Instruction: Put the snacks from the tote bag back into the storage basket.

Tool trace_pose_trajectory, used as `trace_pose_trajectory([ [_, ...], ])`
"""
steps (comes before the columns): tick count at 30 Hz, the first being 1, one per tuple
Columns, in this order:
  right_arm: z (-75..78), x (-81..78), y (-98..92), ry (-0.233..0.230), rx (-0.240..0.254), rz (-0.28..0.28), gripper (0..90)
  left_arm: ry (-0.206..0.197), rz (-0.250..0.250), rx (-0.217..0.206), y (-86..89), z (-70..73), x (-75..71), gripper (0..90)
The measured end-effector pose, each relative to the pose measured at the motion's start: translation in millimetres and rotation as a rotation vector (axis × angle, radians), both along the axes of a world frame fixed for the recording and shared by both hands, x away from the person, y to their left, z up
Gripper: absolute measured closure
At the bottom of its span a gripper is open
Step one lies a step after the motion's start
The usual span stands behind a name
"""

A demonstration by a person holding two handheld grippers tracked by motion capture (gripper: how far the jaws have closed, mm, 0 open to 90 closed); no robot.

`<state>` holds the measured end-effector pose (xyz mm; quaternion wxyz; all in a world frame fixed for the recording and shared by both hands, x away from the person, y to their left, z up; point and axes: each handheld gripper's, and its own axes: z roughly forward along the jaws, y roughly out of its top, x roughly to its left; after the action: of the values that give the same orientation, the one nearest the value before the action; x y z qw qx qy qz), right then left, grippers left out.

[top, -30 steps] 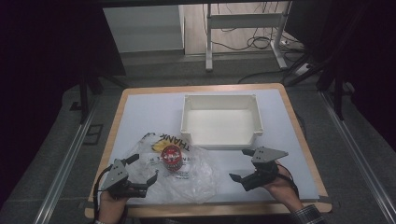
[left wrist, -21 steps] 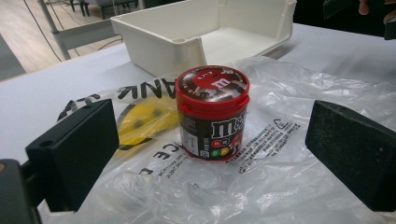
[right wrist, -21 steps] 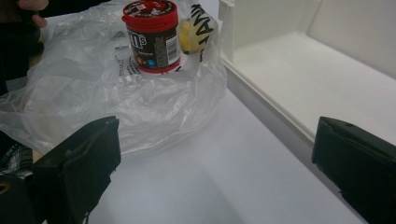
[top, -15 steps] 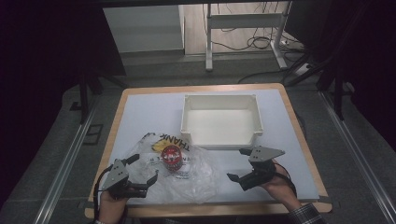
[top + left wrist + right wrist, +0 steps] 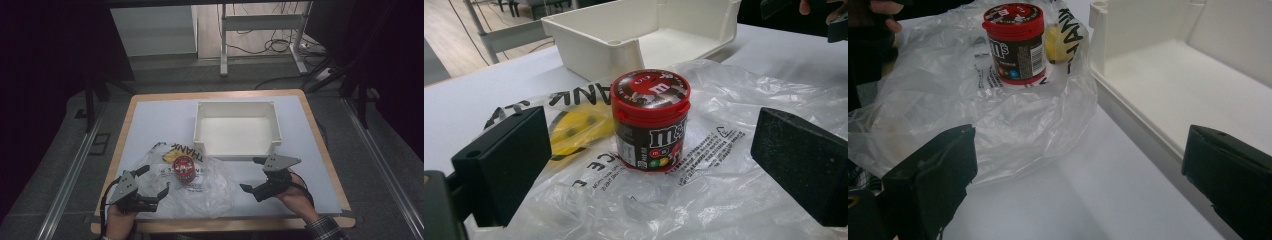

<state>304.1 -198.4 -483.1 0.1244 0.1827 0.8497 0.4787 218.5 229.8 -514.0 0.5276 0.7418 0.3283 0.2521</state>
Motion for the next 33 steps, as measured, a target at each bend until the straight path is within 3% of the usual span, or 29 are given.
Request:
trace_pose_trajectory([
  [33, 2.0, 11.2, 16.9, -0.023, 0.041, 0.023, 1.6, -0.001, 0.000, -0.001, 0.1, 0.1, 0.0, 2.6],
])
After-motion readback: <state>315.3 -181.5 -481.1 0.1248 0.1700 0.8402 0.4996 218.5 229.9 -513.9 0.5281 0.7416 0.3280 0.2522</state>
